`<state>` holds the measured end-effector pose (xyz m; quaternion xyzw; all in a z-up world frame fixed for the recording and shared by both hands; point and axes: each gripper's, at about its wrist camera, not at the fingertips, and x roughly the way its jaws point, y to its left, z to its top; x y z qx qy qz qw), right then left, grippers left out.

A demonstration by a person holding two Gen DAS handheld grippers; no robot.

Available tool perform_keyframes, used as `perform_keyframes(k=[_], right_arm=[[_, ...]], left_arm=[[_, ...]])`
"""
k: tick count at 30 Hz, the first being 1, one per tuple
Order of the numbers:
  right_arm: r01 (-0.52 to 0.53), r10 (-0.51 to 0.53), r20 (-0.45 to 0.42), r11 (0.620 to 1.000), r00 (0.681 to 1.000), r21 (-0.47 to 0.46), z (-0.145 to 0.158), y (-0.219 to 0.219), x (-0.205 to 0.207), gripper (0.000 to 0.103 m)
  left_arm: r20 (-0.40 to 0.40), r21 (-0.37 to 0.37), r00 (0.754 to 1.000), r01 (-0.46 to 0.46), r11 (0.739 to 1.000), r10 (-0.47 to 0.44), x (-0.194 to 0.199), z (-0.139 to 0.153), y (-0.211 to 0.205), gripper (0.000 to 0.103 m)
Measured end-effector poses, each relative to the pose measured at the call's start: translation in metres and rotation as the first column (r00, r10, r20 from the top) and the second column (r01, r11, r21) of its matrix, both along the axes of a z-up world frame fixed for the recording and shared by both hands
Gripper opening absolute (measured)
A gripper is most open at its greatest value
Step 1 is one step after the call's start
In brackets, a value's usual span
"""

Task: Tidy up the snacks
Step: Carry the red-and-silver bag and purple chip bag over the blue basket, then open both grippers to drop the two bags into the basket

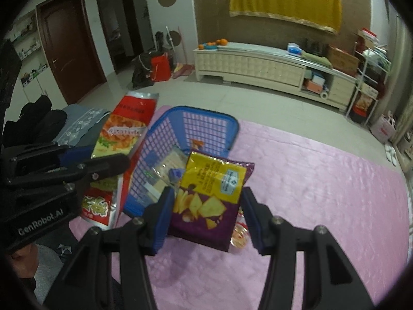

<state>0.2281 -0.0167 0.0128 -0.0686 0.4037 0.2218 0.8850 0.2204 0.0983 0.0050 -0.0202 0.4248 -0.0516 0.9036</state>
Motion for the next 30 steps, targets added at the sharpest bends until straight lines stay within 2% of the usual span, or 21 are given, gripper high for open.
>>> perform_keyframes(k=[9, 15, 19, 21, 25, 27, 30], right_arm=[[-0.015, 0.014, -0.043, 1.0, 0.999, -0.024, -0.027, 0.035, 0.043, 0.057], [-0.014, 0.012, -0.06, 0.999, 0.998, -0.039, -0.043, 0.043, 0.063, 0.057], [-0.015, 0.013, -0.067, 1.0, 0.998, -0.022, -0.048, 0.04, 0.071, 0.057], [-0.018, 0.018, -0.07, 1.0, 0.997, 0.002, -0.05, 0.038, 0.074, 0.057], [-0.004, 0.001, -0.084, 0.999, 0.996, -0.039, -0.057, 0.032, 0.076, 0.057], [0.003, -0.006, -0.091, 0.999, 0.996, -0.037, -0.058, 0.029, 0.074, 0.057], [0.017, -0.019, -0.096, 1.0, 0.995, -0.02, -0.055, 0.024, 0.07, 0.057]], left_arm=[[-0.073, -0.028, 0.997, -0.025, 0.999, 0.023, 0.056, -0.037, 0.032, 0.021], [-0.106, -0.058, 0.994, -0.029, 0.998, 0.023, 0.087, -0.056, 0.035, 0.023], [-0.122, -0.051, 0.992, -0.027, 0.998, 0.021, 0.102, -0.066, 0.034, 0.025], [-0.135, -0.052, 0.99, -0.034, 0.998, 0.026, 0.108, -0.071, 0.032, 0.03], [-0.15, -0.038, 0.988, -0.042, 0.998, 0.036, 0.108, -0.074, 0.029, 0.048], [-0.132, -0.032, 0.99, -0.045, 0.998, 0.041, 0.103, -0.07, 0.028, 0.06], [-0.115, -0.022, 0.992, -0.054, 0.998, 0.051, 0.095, -0.062, 0.031, 0.064]])
